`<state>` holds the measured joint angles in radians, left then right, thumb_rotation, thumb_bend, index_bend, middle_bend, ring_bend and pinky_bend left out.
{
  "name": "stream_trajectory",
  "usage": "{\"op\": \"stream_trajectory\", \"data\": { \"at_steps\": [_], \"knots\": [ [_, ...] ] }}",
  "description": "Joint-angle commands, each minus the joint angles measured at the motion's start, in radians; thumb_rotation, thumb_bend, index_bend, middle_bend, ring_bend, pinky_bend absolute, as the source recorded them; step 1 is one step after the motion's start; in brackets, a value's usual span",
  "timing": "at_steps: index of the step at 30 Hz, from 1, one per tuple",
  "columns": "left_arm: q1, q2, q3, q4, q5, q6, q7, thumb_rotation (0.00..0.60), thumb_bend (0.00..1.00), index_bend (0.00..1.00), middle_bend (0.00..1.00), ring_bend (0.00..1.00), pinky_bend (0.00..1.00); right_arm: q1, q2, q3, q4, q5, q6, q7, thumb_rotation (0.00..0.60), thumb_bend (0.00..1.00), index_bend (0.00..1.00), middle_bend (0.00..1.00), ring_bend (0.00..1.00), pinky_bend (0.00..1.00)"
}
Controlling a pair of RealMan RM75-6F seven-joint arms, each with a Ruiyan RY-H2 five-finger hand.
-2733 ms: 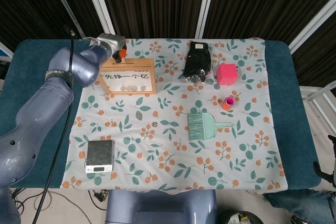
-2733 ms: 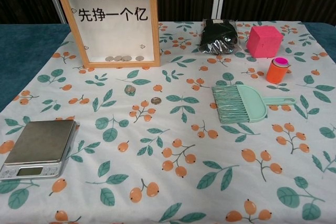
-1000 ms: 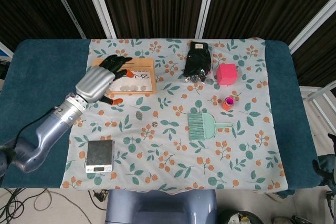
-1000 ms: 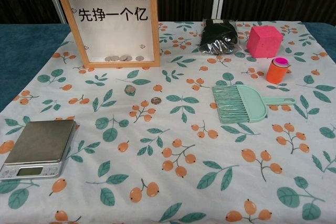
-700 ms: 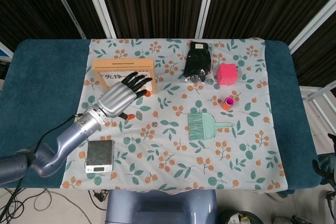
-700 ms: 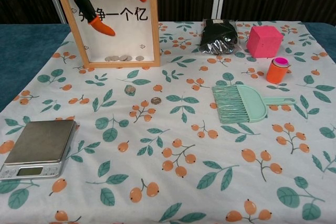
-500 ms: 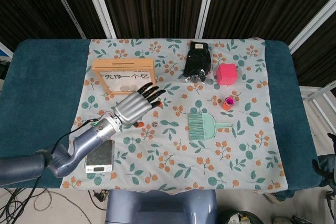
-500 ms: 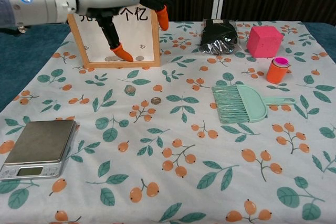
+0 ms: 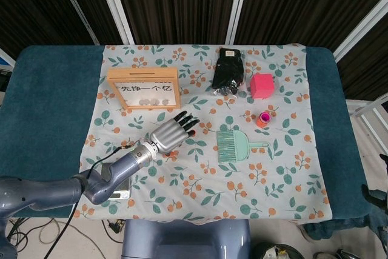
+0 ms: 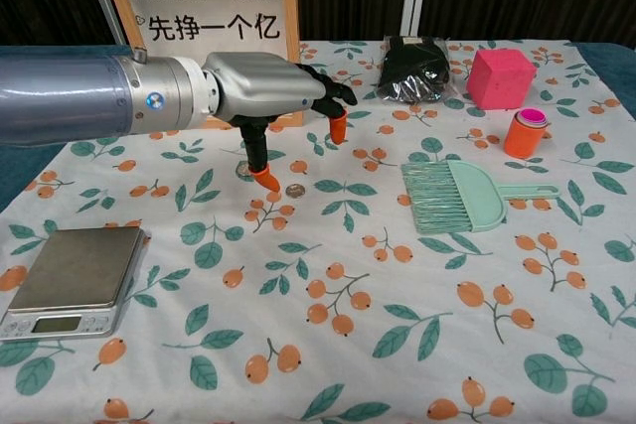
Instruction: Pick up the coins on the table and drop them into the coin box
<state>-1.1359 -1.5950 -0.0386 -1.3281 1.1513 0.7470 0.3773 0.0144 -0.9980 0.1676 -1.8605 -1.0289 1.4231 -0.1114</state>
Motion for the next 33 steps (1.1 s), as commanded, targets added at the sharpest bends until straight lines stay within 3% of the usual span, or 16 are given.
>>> {"op": "stream_trajectory", "data": {
  "at_steps": [1,16,22,33],
  "knots": [
    [0.013,-0.055,0.000,0.076,0.012,0.025,0.015,0.600,0.07,0.29,0.01,0.00,0.00,0.000,0.002,0.000,-0.002,0.003,-0.004,0.002,0.600,0.39,0.16,0.06,0.02,0.00],
    [0.033,-0.173,-0.020,0.254,0.094,0.057,-0.043,0.600,0.10,0.35,0.01,0.00,0.00,0.002,0.005,0.000,-0.004,0.010,-0.010,0.002,0.600,0.39,0.16,0.06,0.02,0.00],
    [0.029,-0.203,-0.032,0.295,0.136,0.066,-0.084,0.600,0.10,0.41,0.01,0.00,0.00,0.002,0.007,0.000,-0.007,0.012,-0.010,0.001,0.600,0.39,0.16,0.06,0.02,0.00],
    [0.030,-0.248,-0.038,0.368,0.173,0.052,-0.119,0.600,0.15,0.43,0.01,0.00,0.00,0.003,0.011,0.000,-0.009,0.012,-0.015,0.007,0.600,0.39,0.16,0.06,0.02,0.00]
  ]
}}
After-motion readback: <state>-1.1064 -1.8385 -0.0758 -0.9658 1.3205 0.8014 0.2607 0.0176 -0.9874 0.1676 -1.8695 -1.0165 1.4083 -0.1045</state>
